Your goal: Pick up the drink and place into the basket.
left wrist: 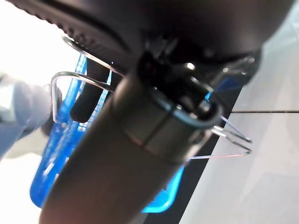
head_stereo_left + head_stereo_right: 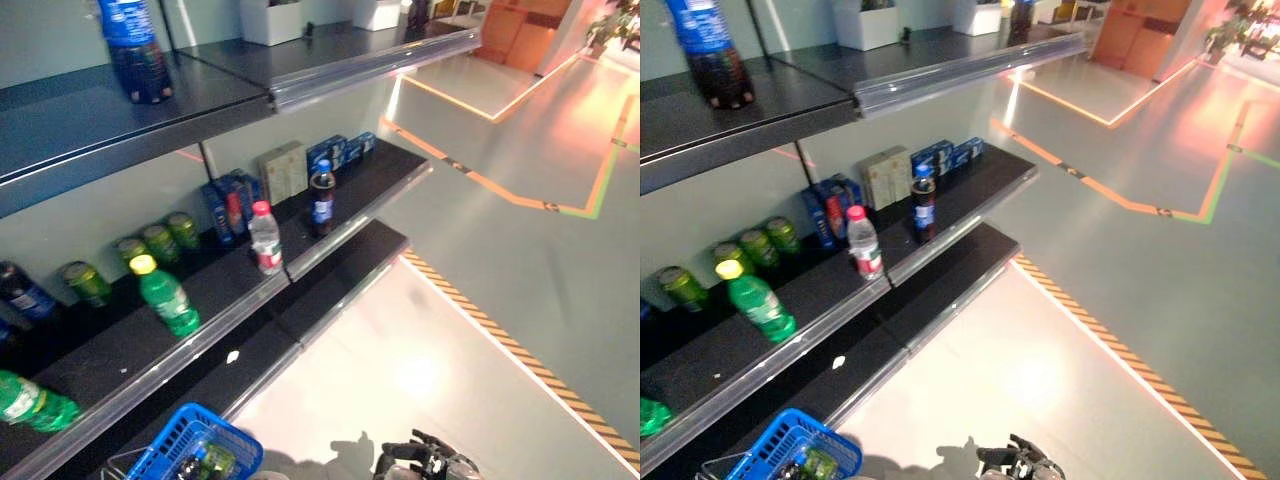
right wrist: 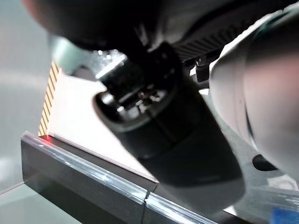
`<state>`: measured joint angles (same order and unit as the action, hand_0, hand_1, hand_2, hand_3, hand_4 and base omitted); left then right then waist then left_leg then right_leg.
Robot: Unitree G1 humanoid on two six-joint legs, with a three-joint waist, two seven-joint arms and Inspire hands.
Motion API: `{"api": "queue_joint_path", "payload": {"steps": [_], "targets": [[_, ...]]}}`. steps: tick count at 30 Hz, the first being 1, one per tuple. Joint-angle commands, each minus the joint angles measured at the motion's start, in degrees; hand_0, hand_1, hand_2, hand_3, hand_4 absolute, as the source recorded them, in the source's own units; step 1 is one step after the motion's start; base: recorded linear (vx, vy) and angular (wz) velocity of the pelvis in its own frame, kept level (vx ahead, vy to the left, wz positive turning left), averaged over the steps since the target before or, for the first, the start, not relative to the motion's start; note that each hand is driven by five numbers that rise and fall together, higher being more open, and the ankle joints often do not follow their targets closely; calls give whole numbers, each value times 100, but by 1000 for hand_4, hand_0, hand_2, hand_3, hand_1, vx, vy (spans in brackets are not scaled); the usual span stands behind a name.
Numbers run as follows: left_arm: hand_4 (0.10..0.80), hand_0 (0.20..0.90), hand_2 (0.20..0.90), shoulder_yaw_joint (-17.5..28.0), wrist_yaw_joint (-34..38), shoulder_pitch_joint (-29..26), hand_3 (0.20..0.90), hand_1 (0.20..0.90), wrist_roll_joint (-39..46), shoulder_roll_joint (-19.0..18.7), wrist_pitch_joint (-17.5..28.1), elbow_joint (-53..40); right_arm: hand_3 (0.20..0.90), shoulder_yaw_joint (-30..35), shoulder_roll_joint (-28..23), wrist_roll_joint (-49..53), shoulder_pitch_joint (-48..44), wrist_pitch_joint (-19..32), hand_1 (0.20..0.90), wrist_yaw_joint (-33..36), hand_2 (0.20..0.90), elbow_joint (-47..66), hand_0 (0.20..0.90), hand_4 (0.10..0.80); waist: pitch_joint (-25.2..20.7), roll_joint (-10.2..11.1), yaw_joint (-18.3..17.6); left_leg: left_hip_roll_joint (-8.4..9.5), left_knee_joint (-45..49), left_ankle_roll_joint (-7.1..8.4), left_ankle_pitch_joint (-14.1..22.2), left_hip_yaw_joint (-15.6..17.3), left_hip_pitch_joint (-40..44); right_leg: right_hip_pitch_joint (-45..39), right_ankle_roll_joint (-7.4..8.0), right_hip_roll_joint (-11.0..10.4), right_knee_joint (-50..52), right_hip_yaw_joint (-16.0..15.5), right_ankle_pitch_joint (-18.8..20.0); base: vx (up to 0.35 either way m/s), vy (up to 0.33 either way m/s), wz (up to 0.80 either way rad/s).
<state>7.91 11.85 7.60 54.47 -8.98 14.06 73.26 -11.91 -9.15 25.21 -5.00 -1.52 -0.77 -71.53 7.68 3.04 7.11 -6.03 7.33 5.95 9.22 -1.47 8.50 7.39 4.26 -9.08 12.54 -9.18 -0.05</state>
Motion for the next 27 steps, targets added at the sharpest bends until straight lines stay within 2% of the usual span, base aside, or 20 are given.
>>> {"api": "queue_joint_path", "payload": {"steps": [1, 4, 6, 7, 8, 10, 12, 14, 15, 16, 17, 18, 19, 20, 21, 23, 24, 26, 27], "targets": [[100, 300, 300, 459, -269, -96, 200, 300, -106, -257, 904, 20, 900, -200, -186, 87, 42, -138, 900, -100, 900, 38, 900, 800, 126, 136, 82, 101, 1374, -269, -430, -623, -346, -285, 132, -176, -435, -187, 375, 198, -525, -66], [100, 300, 300, 393, -428, -34, 200, 300, 209, -154, 981, 107, 900, -161, -297, -75, 112, -58, 900, -269, 900, -79, 900, 800, 252, 275, 130, 335, 2675, -492, -747, -380, -1208, -638, -117, -31, -594, -293, 249, 195, -467, -48], [100, 300, 300, 364, -453, -55, 200, 300, 221, -149, 944, 135, 900, -187, -318, -41, 89, -97, 900, -222, 900, -93, 900, 800, 308, 278, 243, 766, 2776, -556, -784, -502, -1555, -818, -148, 115, -676, -209, 180, 247, -345, -20], [100, 300, 300, 298, -397, -84, 200, 300, 239, -88, 984, 155, 900, -233, -336, 46, 19, -95, 900, -223, 900, -119, 900, 800, 350, 187, 398, 1160, 2494, -592, -821, -501, -1768, -997, -161, 354, -751, -134, 83, 234, -240, -27], [100, 300, 300, 286, -383, -86, 200, 300, 252, -76, 994, 158, 900, -233, -336, 64, -5, -81, 900, -226, 900, -132, 900, 800, 366, 139, 447, 1202, 2331, -581, -869, -469, -1791, -1064, -162, 431, -768, -137, 46, 362, -276, -49], [100, 300, 300, 341, -335, -28, 200, 300, 255, -87, 972, 143, 900, -200, -282, 67, -147, -37, 900, -212, 900, -158, 900, 800, 359, -104, 636, 1147, 792, -513, -1258, -161, -1852, -1321, -197, 816, -846, -286, -151, 452, -223, -56], [100, 300, 300, 342, -304, -9, 200, 300, 293, -111, 952, 120, 900, -248, -252, 96, -167, -20, 900, -182, 900, -132, 900, 800, 368, -202, 739, 1229, 283, -442, -1550, 20, -1952, -1477, -238, 1017, -840, -262, -271, 353, -169, -39], [100, 300, 300, 371, -266, -38, 200, 300, 180, -155, 894, 80, 900, -219, -201, 216, -100, 31, 900, -75, 900, -53, 900, 800, 373, -261, 805, 1289, 202, -409, -1821, 688, -2258, -1696, -316, 1237, -805, -346, -477, 321, -203, -29], [100, 300, 300, 388, -263, -70, 200, 300, 195, -192, 853, 55, 900, -196, -165, 287, -54, 45, 900, -13, 900, 13, 900, 800, 364, -266, 799, 1299, 269, -447, -1824, 1188, -2377, -1769, -352, 1354, -659, -471, -615, 383, -244, -32], [100, 300, 300, 380, -220, -95, 200, 300, 200, -228, 811, 25, 900, -200, -124, 308, -14, 52, 900, 27, 900, 60, 900, 800, 328, -237, 782, 1310, 372, -508, -1707, 1475, -2395, -1748, -363, 1424, -475, -551, -706, 430, -223, 25], [100, 300, 300, 410, -41, -86, 200, 300, 175, -258, 752, -46, 900, -202, -57, 216, 11, 30, 900, 30, 900, 59, 900, 800, 258, -151, 769, 1436, 390, -766, -1227, 1455, -2233, -1764, -376, 1443, -96, -607, -988, 361, -155, 115], [100, 300, 300, 420, 40, -81, 200, 300, 199, -274, 733, -56, 900, -219, -26, 185, 11, -8, 900, 50, 900, 53, 900, 800, 221, -110, 799, 1515, 373, -836, -1112, 1334, -2179, -1789, -343, 1443, 39, -605, -1012, 384, -147, 174], [100, 300, 300, 531, 74, -82, 200, 300, 231, -294, 737, 0, 900, -214, 18, 104, 23, -94, 900, 71, 900, 51, 900, 800, 166, -22, 867, 1637, 435, -998, -939, 1183, -2165, -1837, -204, 1424, 572, -561, -836, 309, -127, 126], [100, 300, 300, 619, 52, -90, 200, 300, 213, -308, 744, 46, 900, -194, 39, 7, 36, -75, 900, 8, 900, 10, 900, 800, 126, 16, 888, 1600, 470, -1124, -861, 1200, -2127, -1767, -74, 1421, 1006, -544, -515, 356, -139, 59], [100, 300, 300, 704, 10, -100, 200, 300, 210, -340, 742, 90, 900, -189, 56, -175, 54, -3, 900, -99, 900, -21, 900, 800, 104, 55, 903, 1603, 409, -1264, -789, 1034, -1981, -1666, 181, 1390, 1807, -458, -78, 262, -89, 24], [100, 300, 300, 688, -5, -143, 200, 300, 297, -413, 697, 132, 900, -245, 61, -206, 108, 58, 900, -134, 900, -20, 900, 800, 64, -7, 831, 1475, 242, -1299, -818, 620, -1636, -1212, 572, 1392, 3110, -196, 657, 299, -142, 24], [100, 300, 300, 627, 3, -155, 200, 300, 353, -429, 675, 126, 900, -243, 48, -128, 111, 48, 900, -105, 900, -32, 900, 800, 30, -45, 767, 1395, 202, -1251, -840, 473, -1539, -1047, 559, 1457, 3101, -59, 713, 337, -228, 26], [100, 300, 300, 530, -21, -216, 200, 300, 380, -419, 678, 143, 900, -171, 24, -32, 146, 41, 900, -52, 900, -33, 900, 800, 23, -47, 603, 1345, 223, -1211, -799, 186, -1359, -866, 422, 1088, 2714, 70, 562, 299, -261, 53], [100, 300, 300, 426, 0, -336, 200, 300, 415, -447, 662, 123, 900, -77, -9, -155, 144, 84, 900, -104, 900, -64, 900, 800, 84, -74, 468, 1290, 249, -1171, -683, -52, -1142, -650, 354, 520, 2307, 143, 514, 270, -316, 85]]}}
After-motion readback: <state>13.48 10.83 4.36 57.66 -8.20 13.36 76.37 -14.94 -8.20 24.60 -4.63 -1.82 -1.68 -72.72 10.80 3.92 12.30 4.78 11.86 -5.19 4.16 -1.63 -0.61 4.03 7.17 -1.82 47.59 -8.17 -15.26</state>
